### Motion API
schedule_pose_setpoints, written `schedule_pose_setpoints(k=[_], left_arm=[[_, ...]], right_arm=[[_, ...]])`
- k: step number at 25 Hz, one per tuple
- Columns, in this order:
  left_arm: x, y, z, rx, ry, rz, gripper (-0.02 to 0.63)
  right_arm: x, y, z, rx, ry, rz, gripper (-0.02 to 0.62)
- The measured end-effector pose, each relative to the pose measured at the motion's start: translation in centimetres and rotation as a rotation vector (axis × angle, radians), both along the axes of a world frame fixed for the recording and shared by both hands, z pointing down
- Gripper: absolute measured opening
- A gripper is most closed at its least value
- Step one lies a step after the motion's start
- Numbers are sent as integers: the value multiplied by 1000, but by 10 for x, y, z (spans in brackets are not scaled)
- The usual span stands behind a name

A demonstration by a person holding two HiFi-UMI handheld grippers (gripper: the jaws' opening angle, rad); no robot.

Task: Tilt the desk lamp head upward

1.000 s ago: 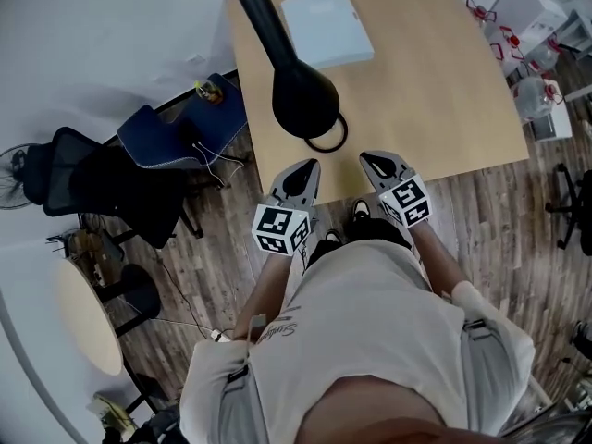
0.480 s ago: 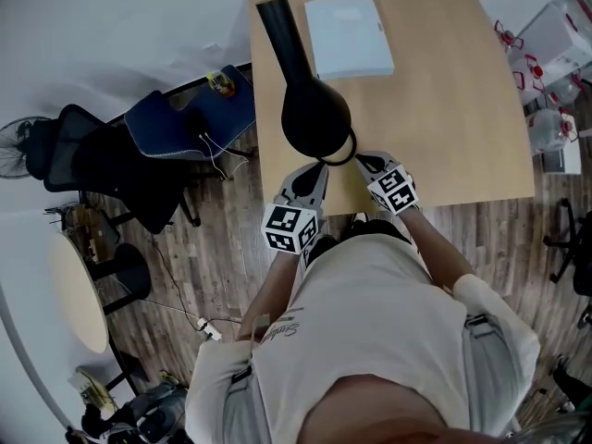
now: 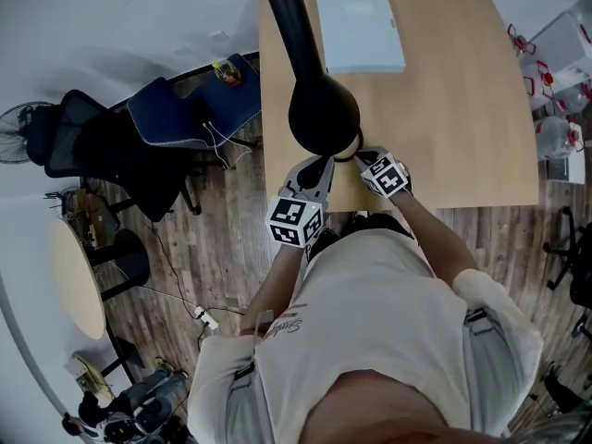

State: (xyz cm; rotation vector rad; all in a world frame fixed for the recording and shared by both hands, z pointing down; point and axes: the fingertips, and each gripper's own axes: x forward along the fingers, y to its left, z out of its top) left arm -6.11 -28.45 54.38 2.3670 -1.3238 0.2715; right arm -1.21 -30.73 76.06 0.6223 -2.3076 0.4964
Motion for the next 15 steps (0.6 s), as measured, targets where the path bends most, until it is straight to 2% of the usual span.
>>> schedule_pose_setpoints(k=[8, 15], left_arm=[[0, -4, -7, 33, -8, 16, 15], [-2, -4, -16, 65, -12, 7, 15]], right_arm=[[-3, -3, 13, -21, 26, 29, -6], [-6, -4, 13, -50, 61, 13, -6]])
